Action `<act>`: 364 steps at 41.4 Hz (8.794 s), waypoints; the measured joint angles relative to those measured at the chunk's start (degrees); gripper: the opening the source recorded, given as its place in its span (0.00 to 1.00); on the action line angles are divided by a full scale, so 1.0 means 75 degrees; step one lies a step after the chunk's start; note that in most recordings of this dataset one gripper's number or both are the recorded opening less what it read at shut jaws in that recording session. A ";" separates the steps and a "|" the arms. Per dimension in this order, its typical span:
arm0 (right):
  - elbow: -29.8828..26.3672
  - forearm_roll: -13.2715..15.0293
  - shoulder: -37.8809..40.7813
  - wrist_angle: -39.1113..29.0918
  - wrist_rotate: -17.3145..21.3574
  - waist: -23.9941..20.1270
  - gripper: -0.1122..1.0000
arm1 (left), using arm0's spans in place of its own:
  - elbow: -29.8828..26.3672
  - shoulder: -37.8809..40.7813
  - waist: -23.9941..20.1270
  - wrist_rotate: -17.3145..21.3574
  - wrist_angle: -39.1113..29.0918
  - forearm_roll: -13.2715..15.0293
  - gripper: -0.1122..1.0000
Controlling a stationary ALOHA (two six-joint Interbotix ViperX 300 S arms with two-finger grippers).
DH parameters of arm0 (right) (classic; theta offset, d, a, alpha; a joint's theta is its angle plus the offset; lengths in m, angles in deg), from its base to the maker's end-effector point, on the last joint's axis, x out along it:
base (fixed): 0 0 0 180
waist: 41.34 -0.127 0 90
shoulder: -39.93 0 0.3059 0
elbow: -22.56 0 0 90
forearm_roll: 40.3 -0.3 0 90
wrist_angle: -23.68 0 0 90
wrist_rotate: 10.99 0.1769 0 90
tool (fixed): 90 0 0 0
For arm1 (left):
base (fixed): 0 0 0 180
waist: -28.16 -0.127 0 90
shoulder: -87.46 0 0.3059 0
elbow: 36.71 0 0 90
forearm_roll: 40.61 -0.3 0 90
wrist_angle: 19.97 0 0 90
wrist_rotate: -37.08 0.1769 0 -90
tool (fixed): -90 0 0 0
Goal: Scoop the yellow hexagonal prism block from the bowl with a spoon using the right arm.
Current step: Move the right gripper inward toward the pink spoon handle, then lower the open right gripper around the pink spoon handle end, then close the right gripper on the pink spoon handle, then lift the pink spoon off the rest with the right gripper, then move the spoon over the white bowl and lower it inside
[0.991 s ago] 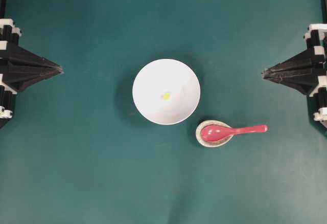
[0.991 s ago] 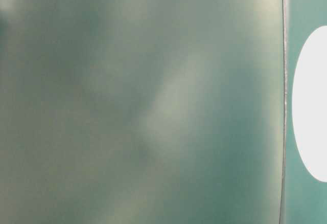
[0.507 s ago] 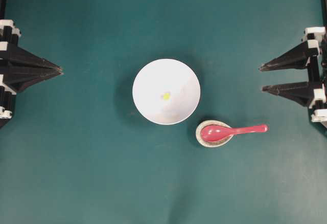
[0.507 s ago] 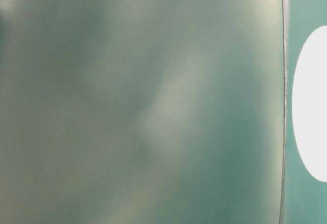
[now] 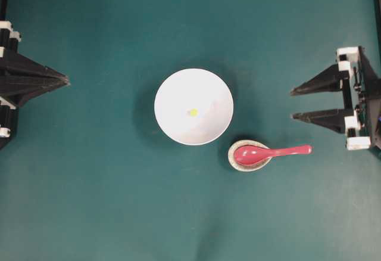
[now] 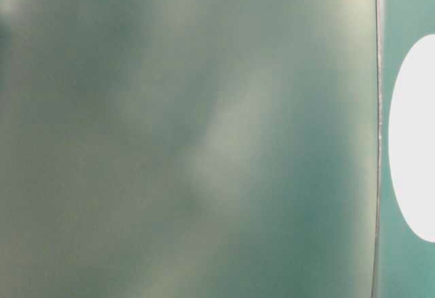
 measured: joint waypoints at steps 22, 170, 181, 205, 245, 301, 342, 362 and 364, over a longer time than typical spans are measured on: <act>0.0996 -0.0750 0.2133 0.2695 0.0023 -0.1324 0.61 | -0.0012 -0.0117 -0.0117 0.0000 0.0000 0.0000 0.13; 0.1090 -0.2133 0.5977 0.5789 0.0246 -0.2836 0.31 | 0.0000 -0.0117 -0.0316 0.0000 0.0000 0.0000 0.13; 0.1078 -0.2355 0.5977 0.5578 0.0258 -0.2836 0.31 | -0.0012 -0.0129 -0.0316 0.0000 -0.0012 0.0000 0.13; 0.1137 -0.2355 0.5719 0.5367 0.0246 -0.2836 0.54 | -0.0012 -0.0129 -0.0316 -0.0012 -0.0012 0.0000 0.13; 0.1172 -0.2379 0.5719 0.5262 -0.0129 -0.2836 0.51 | -0.0012 -0.0117 -0.0316 -0.0012 -0.0023 0.0000 0.13; 0.1031 -0.2391 0.5438 0.5074 -0.0633 -0.2730 0.32 | -0.0012 -0.0117 -0.0316 -0.0012 -0.0023 0.0000 0.13; -0.1711 -0.2273 0.1348 -0.2438 -0.1852 0.0141 0.32 | -0.0012 -0.0082 -0.0328 -0.0023 0.0000 0.0000 0.13; -0.3363 -0.2250 0.2344 -0.5273 -0.1852 0.1383 0.32 | 0.0000 -0.0094 -0.0328 -0.0023 0.0000 0.0000 0.13; -0.3539 -0.2215 0.2461 -0.5520 -0.1840 0.1465 0.32 | -0.0012 -0.0094 -0.0328 -0.0035 0.0000 0.0000 0.13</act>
